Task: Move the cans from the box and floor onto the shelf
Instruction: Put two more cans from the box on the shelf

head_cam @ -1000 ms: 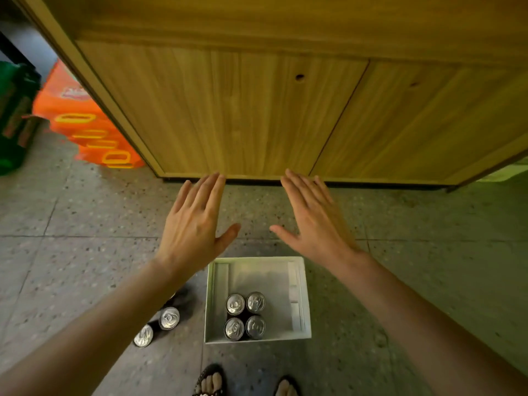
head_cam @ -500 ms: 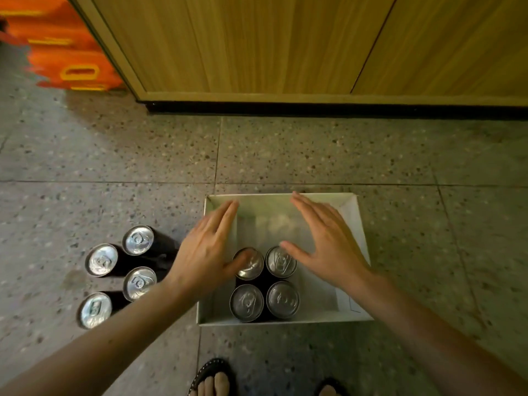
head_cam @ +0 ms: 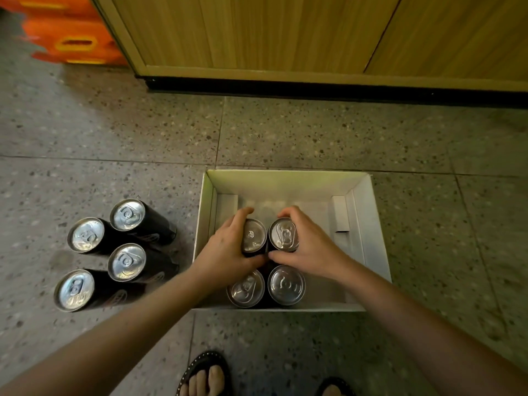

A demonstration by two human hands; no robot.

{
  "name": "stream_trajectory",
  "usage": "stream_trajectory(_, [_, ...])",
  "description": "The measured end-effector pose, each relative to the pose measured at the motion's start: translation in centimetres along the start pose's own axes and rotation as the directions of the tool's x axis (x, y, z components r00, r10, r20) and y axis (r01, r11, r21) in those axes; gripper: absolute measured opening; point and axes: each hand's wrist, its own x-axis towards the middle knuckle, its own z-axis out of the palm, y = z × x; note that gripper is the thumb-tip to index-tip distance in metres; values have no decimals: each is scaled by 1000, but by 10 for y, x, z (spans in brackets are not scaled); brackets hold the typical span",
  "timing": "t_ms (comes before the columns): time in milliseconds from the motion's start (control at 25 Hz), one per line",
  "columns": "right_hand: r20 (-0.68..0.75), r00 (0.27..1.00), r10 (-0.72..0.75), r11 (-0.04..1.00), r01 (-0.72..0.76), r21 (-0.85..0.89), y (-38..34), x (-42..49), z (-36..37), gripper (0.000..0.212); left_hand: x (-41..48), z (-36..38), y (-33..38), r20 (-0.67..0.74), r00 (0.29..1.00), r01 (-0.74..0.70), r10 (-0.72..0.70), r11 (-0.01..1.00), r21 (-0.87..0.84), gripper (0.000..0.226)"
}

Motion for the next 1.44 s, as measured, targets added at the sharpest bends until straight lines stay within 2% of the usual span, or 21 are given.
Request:
stream_trajectory(120, [43, 998, 36, 999, -37, 25, 3, 15, -10, 61, 14, -4, 2, -21, 1000, 10, -11, 1000, -10, 85])
stream_trajectory(200, [-35, 998, 60, 998, -59, 29, 5, 20, -10, 63, 19, -5, 1, -84, 994, 58, -63, 997, -53, 87])
stream_trajectory(320, [-181, 979, 96, 979, -59, 196, 11, 23, -4, 60, 22, -2, -5, -123, 977, 135, -175, 951, -277, 82])
stream_trajectory(400, [-174, 979, 103, 950, -45, 309, 15, 24, 0, 61, 23, 0, -9, -87, 977, 134, -194, 881, -454, 63])
stream_trajectory(480, [-157, 985, 69, 950, -17, 310, 21, 26, 3, 65, 24, 2, -10, -74, 978, 120, -194, 822, -557, 53])
stream_trajectory(680, [-247, 968, 40, 935, 51, 350, 23, 24, 10, 71, 23, 4, -6, -113, 975, 74, -193, 753, -654, 48])
stream_trajectory(840, [-287, 956, 60, 904, 70, 422, -3, 21, -20, 66, 29, -23, 20, -162, 974, 9, -159, 741, -672, 46])
stream_trajectory(960, [-332, 943, 26, 894, 127, 431, -63, 18, -83, 51, 35, -85, 78, -183, 980, -62, -77, 758, -649, 47])
stream_trajectory(1080, [-374, 927, 11, 877, 170, 448, -152, 5, -168, 45, 34, -175, 162, -203, 979, -129, -7, 753, -645, 43])
stream_trajectory(1240, [-408, 912, -47, 872, 237, 429, -290, -29, -295, 42, 16, -309, 290, -218, 974, -190, 63, 751, -632, 47])
stream_trajectory(1440, [-463, 875, -138, 871, 330, 364, -467, -81, -443, 44, -24, -476, 450, -255, 954, -284, 155, 736, -615, 40])
